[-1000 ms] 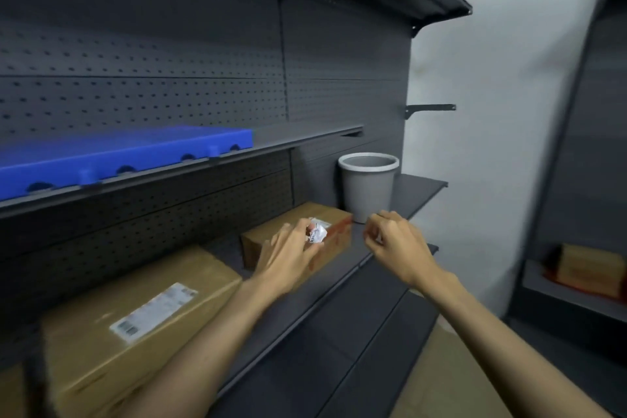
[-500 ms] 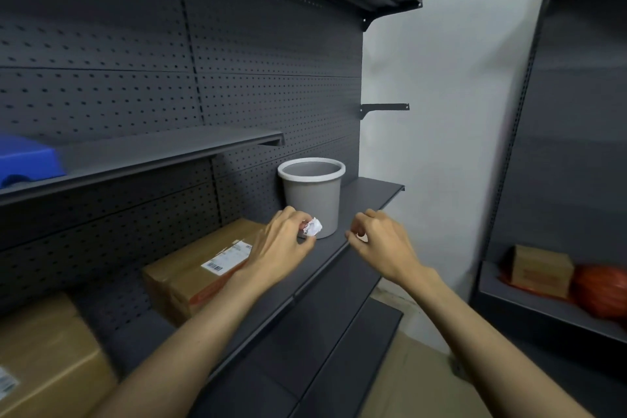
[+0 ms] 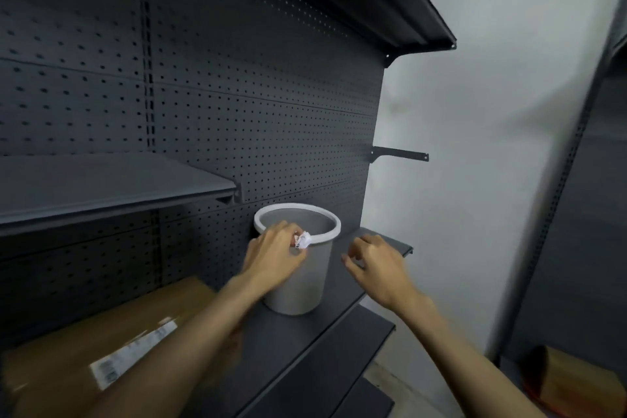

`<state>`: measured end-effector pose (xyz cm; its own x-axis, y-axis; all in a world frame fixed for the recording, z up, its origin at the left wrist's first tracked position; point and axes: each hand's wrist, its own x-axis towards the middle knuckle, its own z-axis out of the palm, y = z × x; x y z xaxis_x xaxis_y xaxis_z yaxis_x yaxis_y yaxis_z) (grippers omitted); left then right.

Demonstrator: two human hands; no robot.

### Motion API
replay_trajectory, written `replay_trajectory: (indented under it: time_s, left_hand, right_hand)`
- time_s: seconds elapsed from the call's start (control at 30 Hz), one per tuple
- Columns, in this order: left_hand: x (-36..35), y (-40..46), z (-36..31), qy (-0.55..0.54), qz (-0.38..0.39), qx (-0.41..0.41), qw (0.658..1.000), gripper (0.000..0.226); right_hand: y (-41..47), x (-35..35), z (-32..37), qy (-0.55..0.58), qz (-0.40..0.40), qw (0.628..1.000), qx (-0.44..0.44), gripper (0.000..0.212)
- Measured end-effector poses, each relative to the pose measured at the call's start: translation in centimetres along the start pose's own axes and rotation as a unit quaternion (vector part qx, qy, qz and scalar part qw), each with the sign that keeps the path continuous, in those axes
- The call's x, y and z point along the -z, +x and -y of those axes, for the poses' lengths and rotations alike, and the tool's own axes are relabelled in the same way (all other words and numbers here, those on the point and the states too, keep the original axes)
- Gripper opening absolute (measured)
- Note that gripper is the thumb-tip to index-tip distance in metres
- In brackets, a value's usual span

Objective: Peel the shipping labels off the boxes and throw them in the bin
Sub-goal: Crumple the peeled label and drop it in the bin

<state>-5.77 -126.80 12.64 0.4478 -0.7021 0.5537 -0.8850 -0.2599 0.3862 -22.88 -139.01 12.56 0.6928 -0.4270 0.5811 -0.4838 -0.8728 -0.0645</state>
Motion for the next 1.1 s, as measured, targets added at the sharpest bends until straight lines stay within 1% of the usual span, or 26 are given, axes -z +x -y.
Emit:
replay_trajectory:
  time_s: [0.17,0.33,0.47,0.6,0.7,0.77,0.8,0.87,0.97,1.1]
  left_hand:
    - [-2.8,5.1,1.5,-0.016,0.017,0.078,0.997,0.029]
    - [-5.6,9.6,2.5,-0.027,0.006,0.108,0.994,0.031]
    - [-7.5,12.5,3.0,-0.01,0.0,0.135,0.991,0.038]
    - [-9.9,15.6,3.2,-0.019,-0.027,0.171,0.985,0.04]
    - [-11.8,17.1,3.0,-0.009,-0.016,0.199,0.98,0.036]
    - [-15.9,19.4,0.8,0.014,-0.018,0.228,0.973,0.033]
    - [-15.8,19.6,1.3,0.012,-0.016,0.235,0.972,0.031]
    - [-16.8,20.0,1.4,0.021,-0.01,0.231,0.973,0.026]
    - [-17.3,20.5,1.3,0.028,-0.025,0.23,0.973,0.014]
    - [-17.6,19.9,2.6,0.043,-0.022,0.247,0.968,0.021]
  right_hand:
    - [4.9,-2.9,-3.5,0.006,0.013,1.0,0.016,0.024]
    - [9.9,-6.4,-6.2,0.038,0.013,0.998,0.047,0.02]
    - [13.4,-9.1,-7.9,0.072,0.017,0.994,0.075,0.018]
    - [16.7,-11.1,-10.0,0.093,0.026,0.989,0.109,0.019]
    - [18.6,-12.3,-11.4,0.108,0.025,0.985,0.133,0.019]
    - [20.3,-14.6,-16.0,0.138,0.042,0.977,0.159,0.02]
    - [20.6,-14.7,-15.7,0.14,0.041,0.975,0.168,0.02]
    - [20.9,-14.8,-16.4,0.143,0.034,0.974,0.174,0.02]
    - [21.5,-14.8,-17.5,0.156,0.026,0.973,0.171,0.019]
    - [21.0,-15.0,-17.2,0.16,0.038,0.971,0.174,0.017]
